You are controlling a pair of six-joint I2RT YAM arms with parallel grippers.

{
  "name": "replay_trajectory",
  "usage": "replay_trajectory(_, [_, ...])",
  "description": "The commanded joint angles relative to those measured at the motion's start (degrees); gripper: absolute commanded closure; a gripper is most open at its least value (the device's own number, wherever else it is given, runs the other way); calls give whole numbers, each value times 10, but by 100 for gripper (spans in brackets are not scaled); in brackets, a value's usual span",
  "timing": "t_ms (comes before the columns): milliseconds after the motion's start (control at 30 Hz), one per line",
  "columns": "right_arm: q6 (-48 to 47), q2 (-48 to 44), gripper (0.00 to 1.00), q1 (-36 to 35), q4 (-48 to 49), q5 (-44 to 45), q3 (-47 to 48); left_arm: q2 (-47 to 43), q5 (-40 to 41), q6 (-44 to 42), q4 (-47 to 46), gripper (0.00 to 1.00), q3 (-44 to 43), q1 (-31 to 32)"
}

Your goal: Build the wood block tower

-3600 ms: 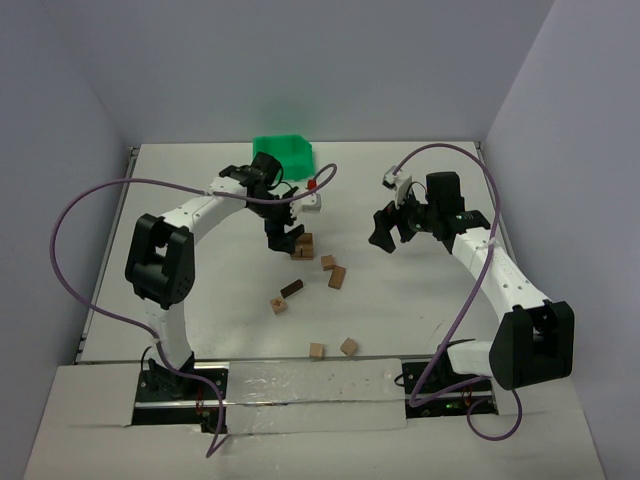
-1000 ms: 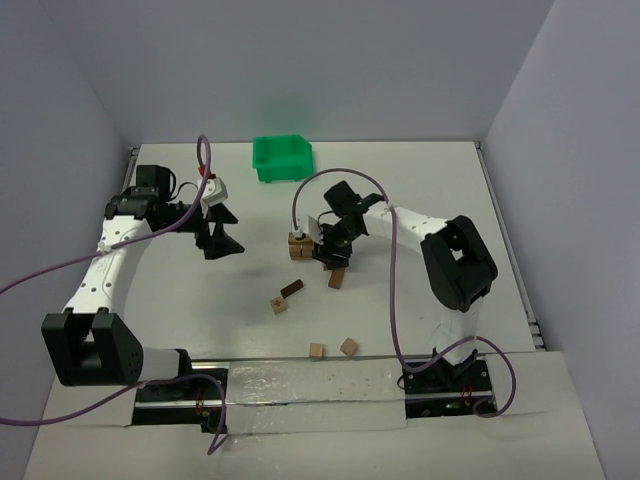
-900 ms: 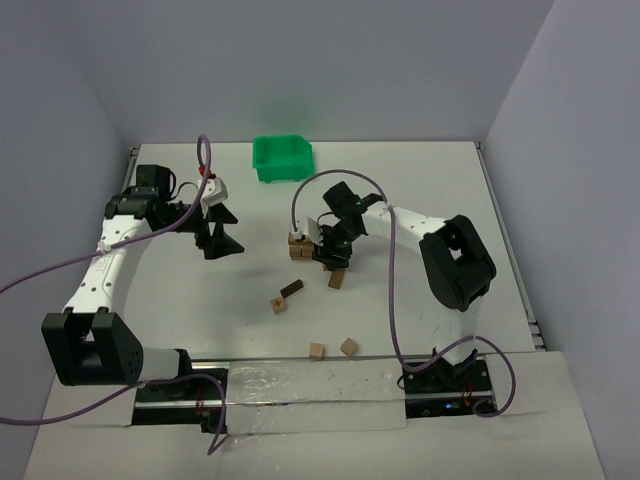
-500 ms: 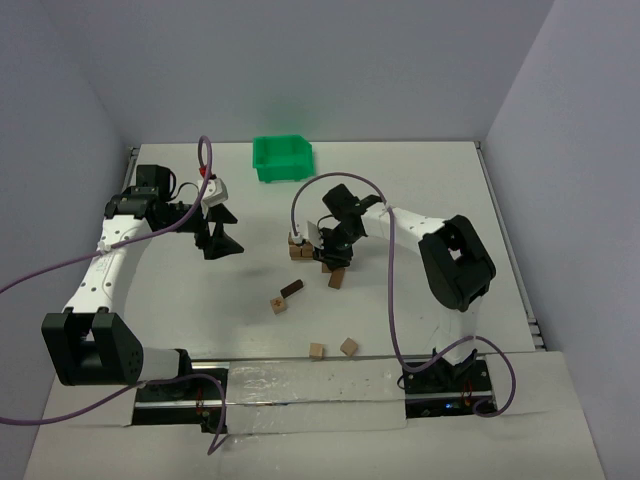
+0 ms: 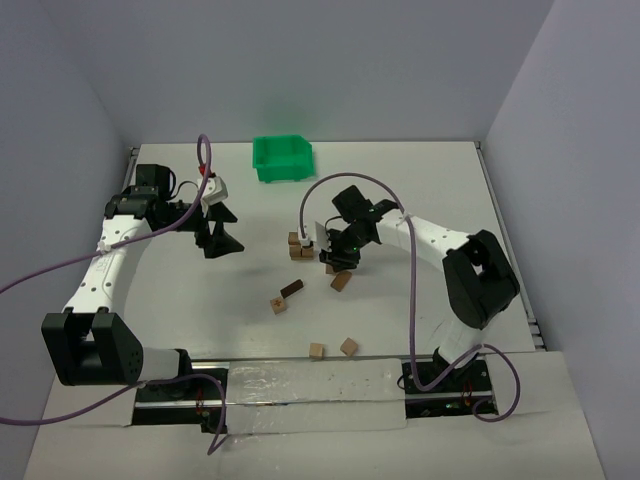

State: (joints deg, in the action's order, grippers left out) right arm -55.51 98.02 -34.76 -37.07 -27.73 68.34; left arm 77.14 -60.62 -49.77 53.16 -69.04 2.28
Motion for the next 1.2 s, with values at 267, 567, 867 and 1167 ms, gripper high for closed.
replay_trajectory(267, [30,-45,78,-1,-79,-22,111,4,-22,5,-35,9,-8,-3])
replay_trajectory(567, [63,15,80,-2,-123,-27,248,12,-33,12,-54,9,2,-3])
replay_trajectory(867, [54,98,81,-7,-164,-20,347,26,-42,10,-53,9,-12,-4])
replay_trajectory(1167, [50,132,81,-11,-174,-18,372,30,-41,16,-61,8,-10,-4])
